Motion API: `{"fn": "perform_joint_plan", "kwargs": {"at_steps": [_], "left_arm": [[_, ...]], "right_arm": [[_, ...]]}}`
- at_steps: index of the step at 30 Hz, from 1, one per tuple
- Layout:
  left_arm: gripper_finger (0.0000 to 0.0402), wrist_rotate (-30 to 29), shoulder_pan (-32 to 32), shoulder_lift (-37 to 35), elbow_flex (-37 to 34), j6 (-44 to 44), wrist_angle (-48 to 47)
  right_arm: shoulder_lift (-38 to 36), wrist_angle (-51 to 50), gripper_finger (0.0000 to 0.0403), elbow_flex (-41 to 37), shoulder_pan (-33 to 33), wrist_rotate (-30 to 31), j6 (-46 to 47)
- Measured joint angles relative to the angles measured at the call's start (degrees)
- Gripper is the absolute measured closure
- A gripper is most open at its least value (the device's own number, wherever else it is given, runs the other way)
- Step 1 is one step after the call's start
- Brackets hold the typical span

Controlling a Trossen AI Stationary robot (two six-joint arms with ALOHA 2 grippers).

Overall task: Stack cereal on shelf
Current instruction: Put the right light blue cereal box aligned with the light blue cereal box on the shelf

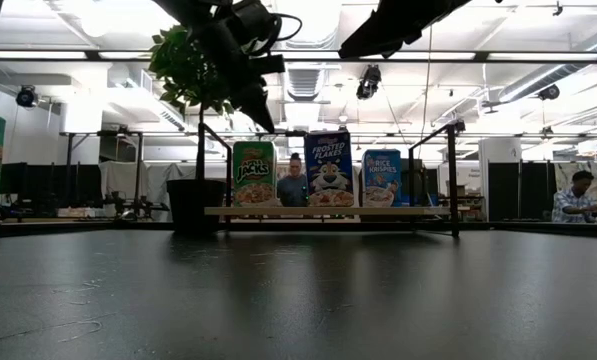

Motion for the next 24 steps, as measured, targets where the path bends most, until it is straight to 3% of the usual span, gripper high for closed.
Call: {"fn": "perform_joint_plan", "kwargs": {"at_steps": [11,17,24], "left_arm": [[0.0384,-0.2,-0.3,-0.8,-0.2,-0.9,5.7],[0.0390,-5.7,0.1,1.6,-0.3,-0.4,8.4],[0.0401,-6.1,1.5,3.2,-0.5,-0.2,8.4]], "right_arm": [[0.0,0.0,0.0264,-0.1,0.0,0.0,0.1],[0.0,0.1,0.0264,-0.3,0.0,0.0,0.1],[0.0,0.1,0.0264,-0.7,0.0,0.0,0.6]]}}
